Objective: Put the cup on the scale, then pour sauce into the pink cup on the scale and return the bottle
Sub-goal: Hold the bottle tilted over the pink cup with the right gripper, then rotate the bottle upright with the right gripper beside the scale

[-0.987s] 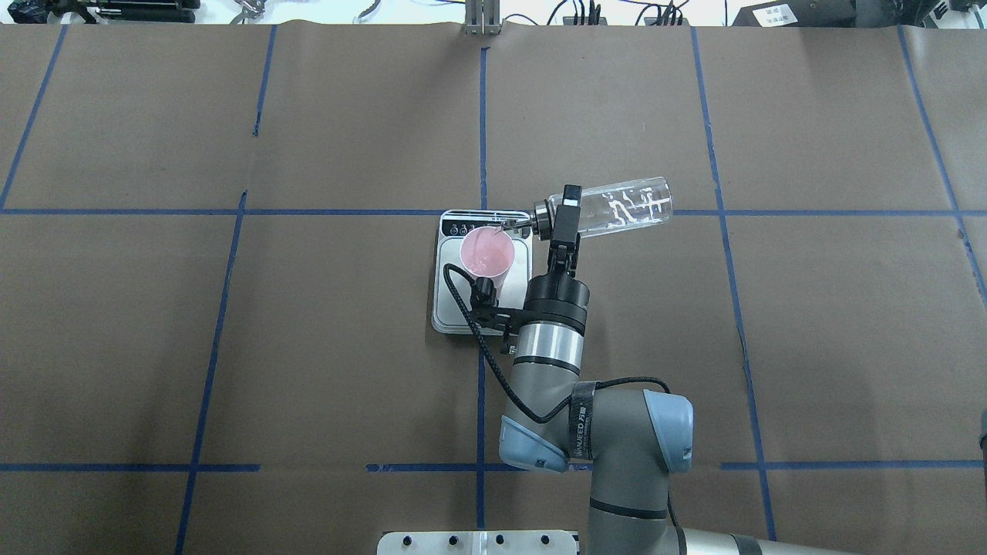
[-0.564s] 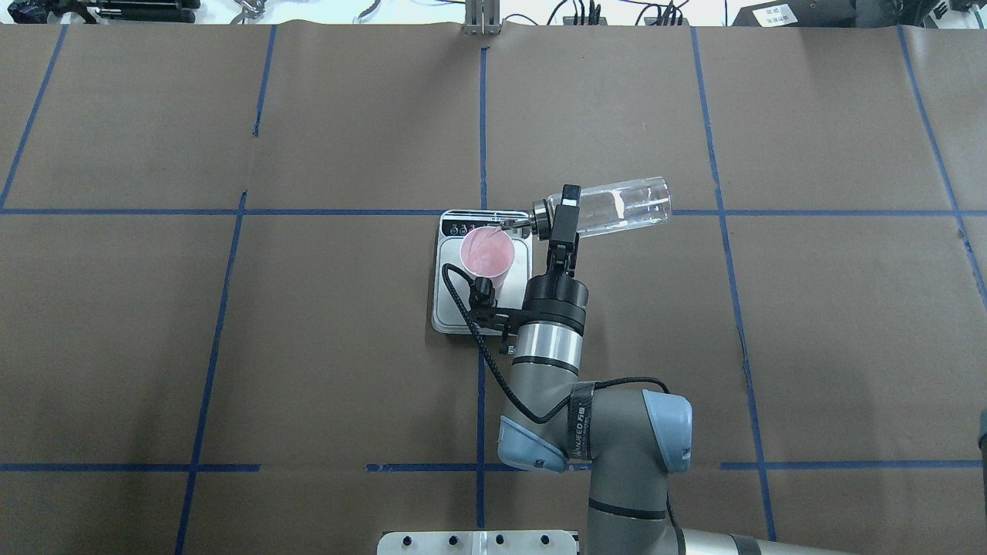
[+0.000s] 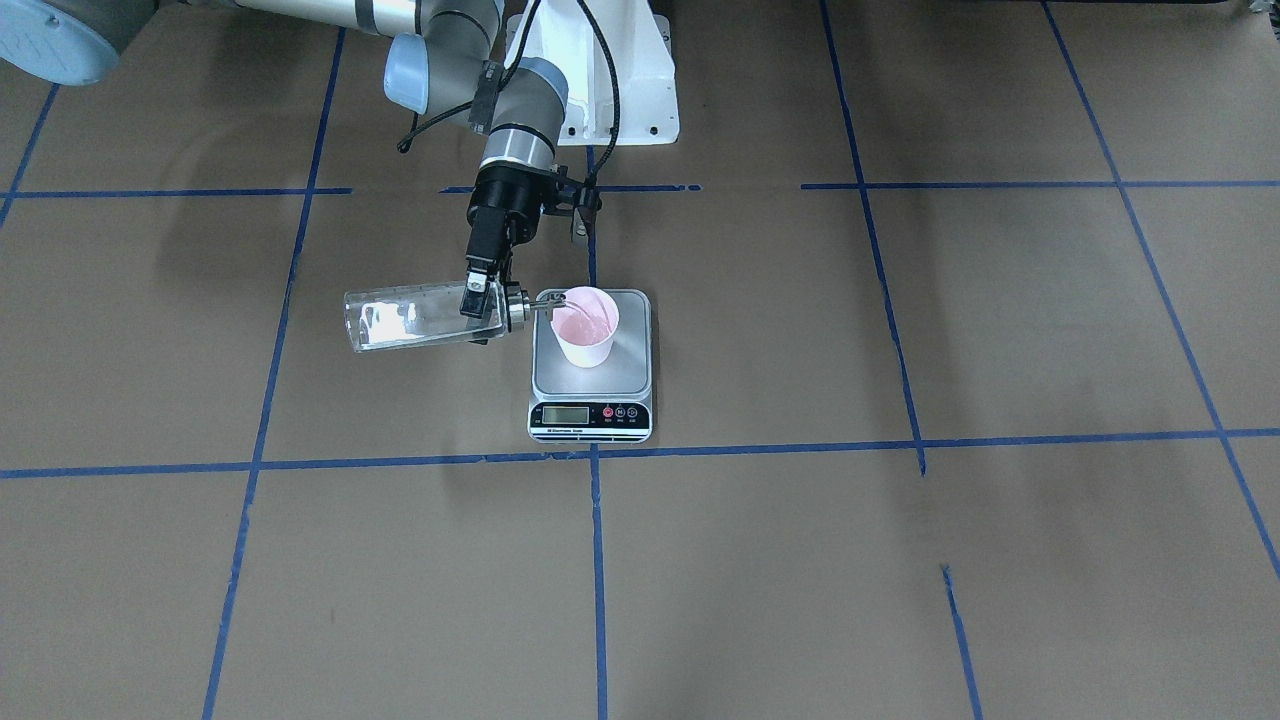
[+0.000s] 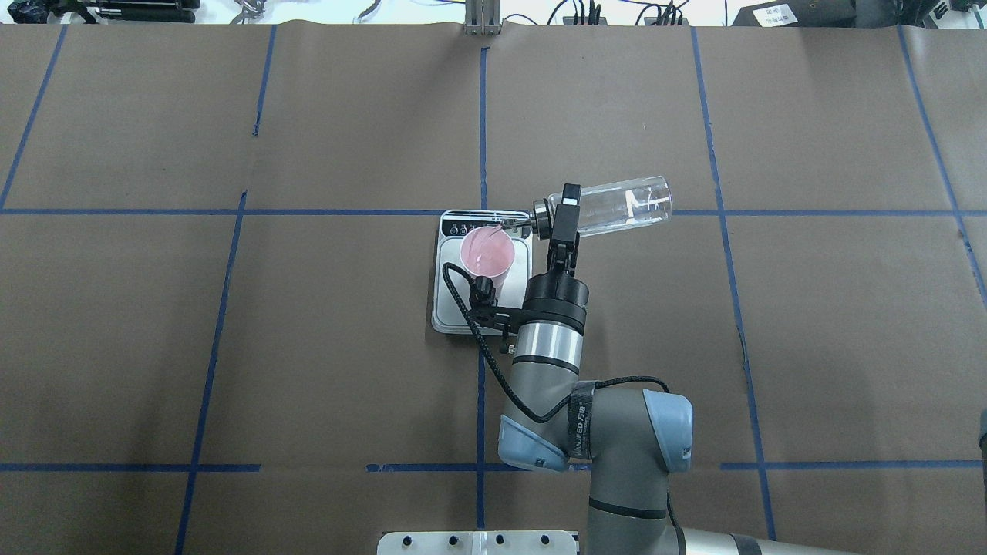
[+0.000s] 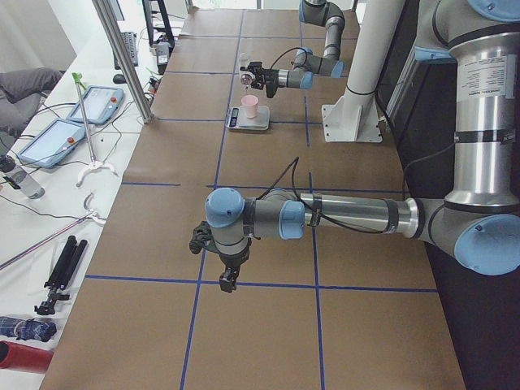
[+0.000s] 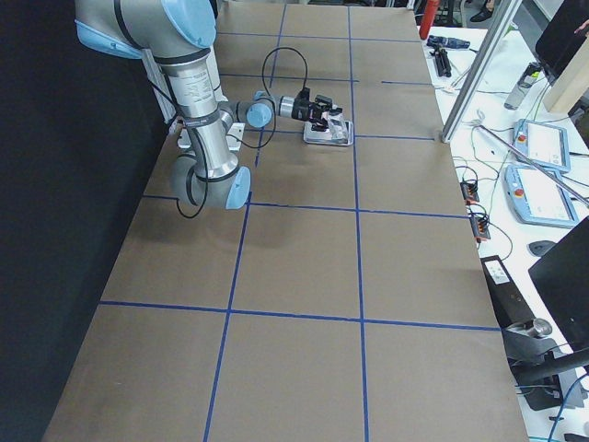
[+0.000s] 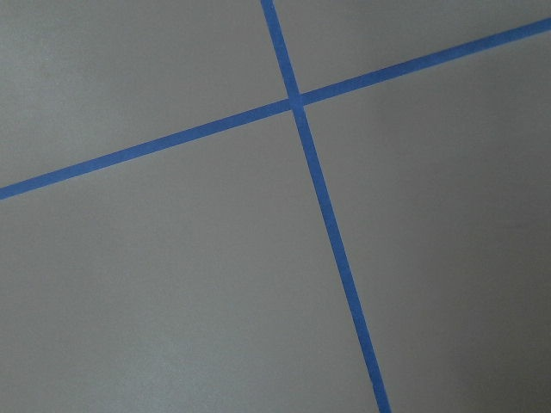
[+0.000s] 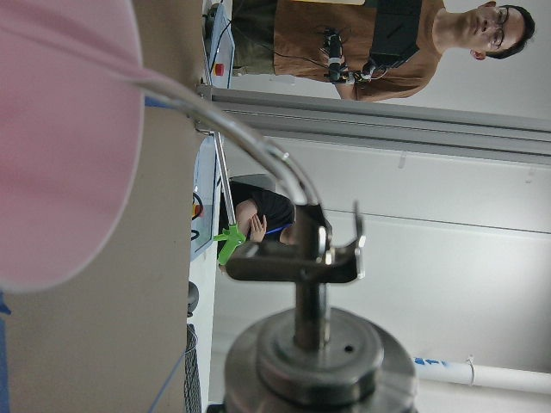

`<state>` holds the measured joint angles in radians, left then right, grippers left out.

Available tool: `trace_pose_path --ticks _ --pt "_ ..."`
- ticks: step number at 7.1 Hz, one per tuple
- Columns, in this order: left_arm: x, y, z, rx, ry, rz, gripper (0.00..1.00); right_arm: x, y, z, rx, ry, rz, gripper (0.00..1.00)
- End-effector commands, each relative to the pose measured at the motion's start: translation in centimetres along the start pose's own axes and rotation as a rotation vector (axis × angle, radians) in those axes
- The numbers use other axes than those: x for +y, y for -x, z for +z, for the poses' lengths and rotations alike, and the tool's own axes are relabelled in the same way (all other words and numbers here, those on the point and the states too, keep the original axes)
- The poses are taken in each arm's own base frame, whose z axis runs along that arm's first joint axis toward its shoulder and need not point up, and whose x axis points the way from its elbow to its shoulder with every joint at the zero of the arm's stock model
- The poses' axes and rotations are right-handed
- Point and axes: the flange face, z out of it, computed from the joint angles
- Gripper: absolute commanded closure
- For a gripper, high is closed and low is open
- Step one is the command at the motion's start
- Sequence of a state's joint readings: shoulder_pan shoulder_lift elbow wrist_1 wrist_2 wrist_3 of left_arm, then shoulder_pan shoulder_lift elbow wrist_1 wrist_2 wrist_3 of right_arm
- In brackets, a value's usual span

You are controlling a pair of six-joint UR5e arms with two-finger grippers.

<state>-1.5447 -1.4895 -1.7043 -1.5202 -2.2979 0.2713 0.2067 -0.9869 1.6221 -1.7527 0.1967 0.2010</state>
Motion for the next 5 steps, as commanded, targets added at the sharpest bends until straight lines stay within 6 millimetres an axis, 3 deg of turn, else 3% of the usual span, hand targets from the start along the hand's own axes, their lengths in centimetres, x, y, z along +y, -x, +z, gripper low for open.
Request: trace_pose_path --ticks 1,3,5 --pt "0.0 0.0 0.0 0.0 0.0 0.0 0.0 -0.5 -1.7 -0.5 -0.014 -0.011 0.075 1.0" --pt "0.0 0.0 -0.1 0.0 -0.001 0.001 0.0 -0.4 -2.9 -0.8 -0.092 -0.051 0.301 1.0" --pt "-0.1 -0.1 -0.1 0.001 -0.003 0.002 0.0 -0.3 -4.1 -1.1 -0.124 -0.066 0.377 1.0"
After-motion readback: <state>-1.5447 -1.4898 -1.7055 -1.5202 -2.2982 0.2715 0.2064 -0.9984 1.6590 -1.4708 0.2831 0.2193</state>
